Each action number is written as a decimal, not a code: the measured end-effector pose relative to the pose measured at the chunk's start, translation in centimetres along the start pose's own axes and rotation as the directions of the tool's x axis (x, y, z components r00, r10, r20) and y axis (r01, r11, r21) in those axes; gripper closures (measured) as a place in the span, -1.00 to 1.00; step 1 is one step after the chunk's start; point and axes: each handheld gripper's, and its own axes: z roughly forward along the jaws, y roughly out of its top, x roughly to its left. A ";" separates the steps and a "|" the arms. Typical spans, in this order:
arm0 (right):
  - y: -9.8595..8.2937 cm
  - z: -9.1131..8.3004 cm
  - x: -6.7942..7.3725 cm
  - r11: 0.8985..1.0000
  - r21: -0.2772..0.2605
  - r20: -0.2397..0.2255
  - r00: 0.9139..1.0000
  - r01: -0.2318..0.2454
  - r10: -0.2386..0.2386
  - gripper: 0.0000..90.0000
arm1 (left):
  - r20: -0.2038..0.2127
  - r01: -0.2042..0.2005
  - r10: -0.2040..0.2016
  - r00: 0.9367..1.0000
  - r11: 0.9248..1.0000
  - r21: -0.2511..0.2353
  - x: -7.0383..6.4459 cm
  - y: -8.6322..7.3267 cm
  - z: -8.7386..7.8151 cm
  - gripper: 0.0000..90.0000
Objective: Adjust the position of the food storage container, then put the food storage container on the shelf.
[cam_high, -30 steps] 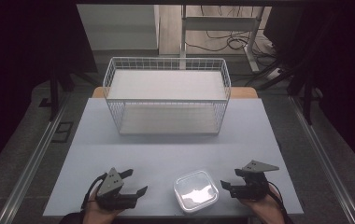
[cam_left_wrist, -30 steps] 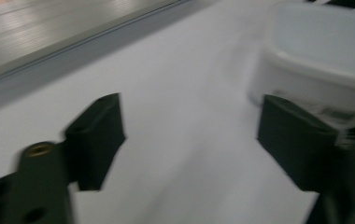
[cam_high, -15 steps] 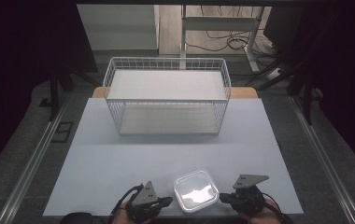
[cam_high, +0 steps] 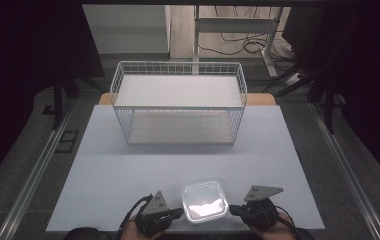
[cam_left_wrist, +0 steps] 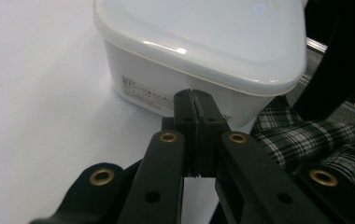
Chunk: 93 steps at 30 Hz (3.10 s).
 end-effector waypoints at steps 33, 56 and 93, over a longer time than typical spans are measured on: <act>5.6 5.6 -1.9 0.999 -0.022 0.021 0.999 0.025 -0.025 0.98 | -0.136 0.094 -0.094 0.986 0.996 -0.007 6.7 1.2 -0.9 1.00; 3.5 3.8 -3.8 0.994 -0.085 0.129 0.990 0.069 -0.057 -0.26 | -0.218 0.094 -0.097 0.971 0.995 -0.024 7.1 -0.1 -2.7 -0.41; 5.6 3.2 -3.1 0.984 -0.174 0.064 0.998 0.036 -0.025 -0.98 | -0.160 0.092 -0.109 0.981 0.989 -0.112 7.6 1.9 -3.6 -0.86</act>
